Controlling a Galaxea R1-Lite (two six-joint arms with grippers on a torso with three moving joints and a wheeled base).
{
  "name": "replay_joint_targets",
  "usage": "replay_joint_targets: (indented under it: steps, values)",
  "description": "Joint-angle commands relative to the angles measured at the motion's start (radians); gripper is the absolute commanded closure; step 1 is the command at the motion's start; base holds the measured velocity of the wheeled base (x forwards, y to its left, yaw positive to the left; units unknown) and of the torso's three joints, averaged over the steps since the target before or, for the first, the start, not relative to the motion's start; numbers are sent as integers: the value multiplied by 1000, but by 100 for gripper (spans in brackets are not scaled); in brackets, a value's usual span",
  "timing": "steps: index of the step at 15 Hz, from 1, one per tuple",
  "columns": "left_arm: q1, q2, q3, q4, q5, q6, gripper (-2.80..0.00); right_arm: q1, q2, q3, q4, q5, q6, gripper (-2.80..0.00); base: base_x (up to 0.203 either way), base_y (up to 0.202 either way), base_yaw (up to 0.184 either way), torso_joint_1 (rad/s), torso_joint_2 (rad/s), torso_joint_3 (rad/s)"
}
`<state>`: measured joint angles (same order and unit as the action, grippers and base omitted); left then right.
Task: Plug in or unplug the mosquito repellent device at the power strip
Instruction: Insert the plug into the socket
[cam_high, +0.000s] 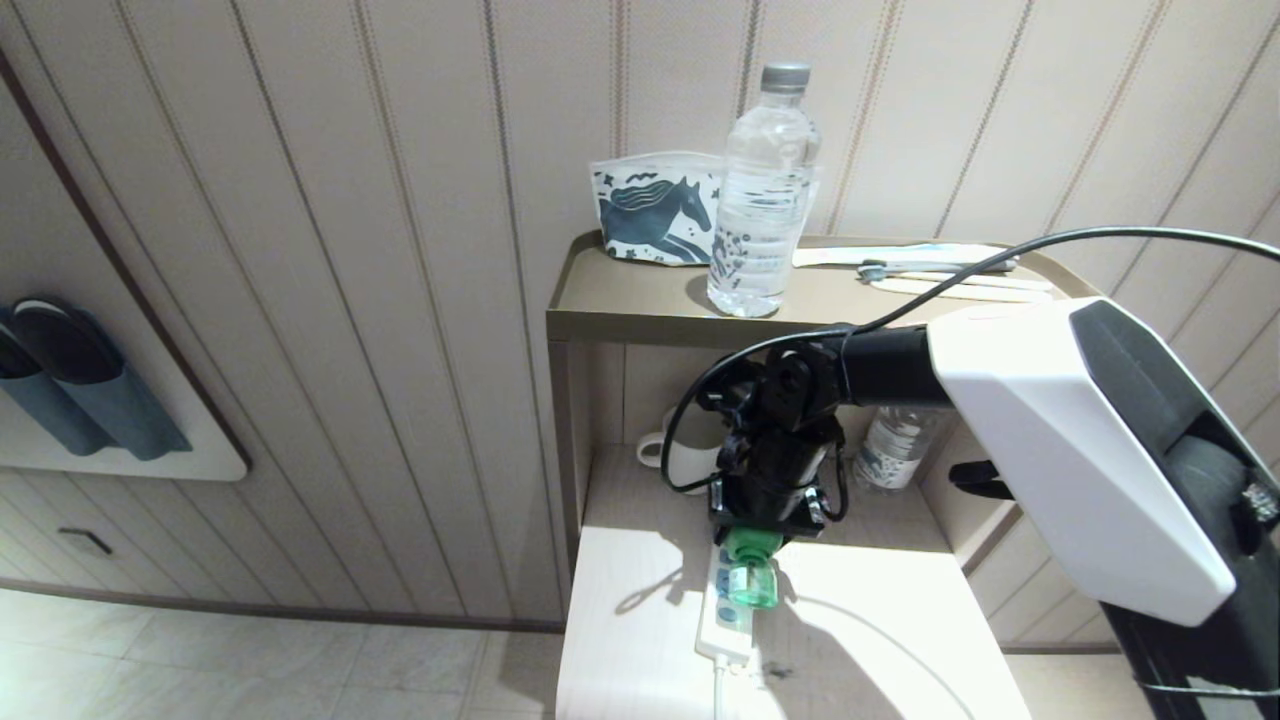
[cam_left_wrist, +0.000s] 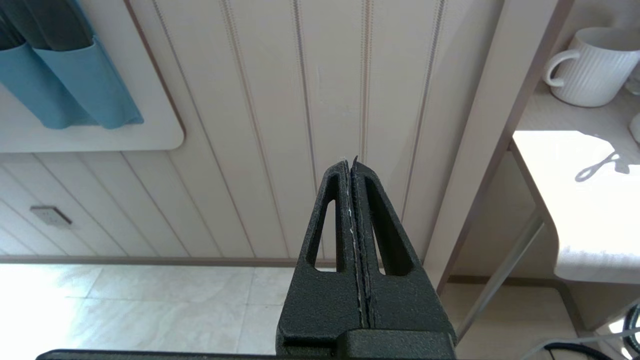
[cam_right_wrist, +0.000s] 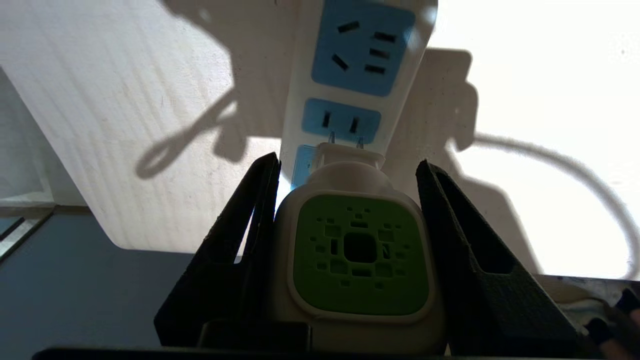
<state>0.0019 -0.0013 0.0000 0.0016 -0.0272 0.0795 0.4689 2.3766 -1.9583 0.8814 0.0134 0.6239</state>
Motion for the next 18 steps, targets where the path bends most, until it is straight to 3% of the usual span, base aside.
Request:
replay_joint_targets:
  steps: [1, 18]
  values:
    - [1, 1, 0, 0, 0, 0, 0, 4, 4, -1, -2, 0, 2, 0, 0, 0, 0, 0, 0, 0]
    - [0, 1, 0, 0, 0, 0, 0, 0, 19, -1, -20, -3, -26, 0, 0, 0, 0, 0, 0, 0]
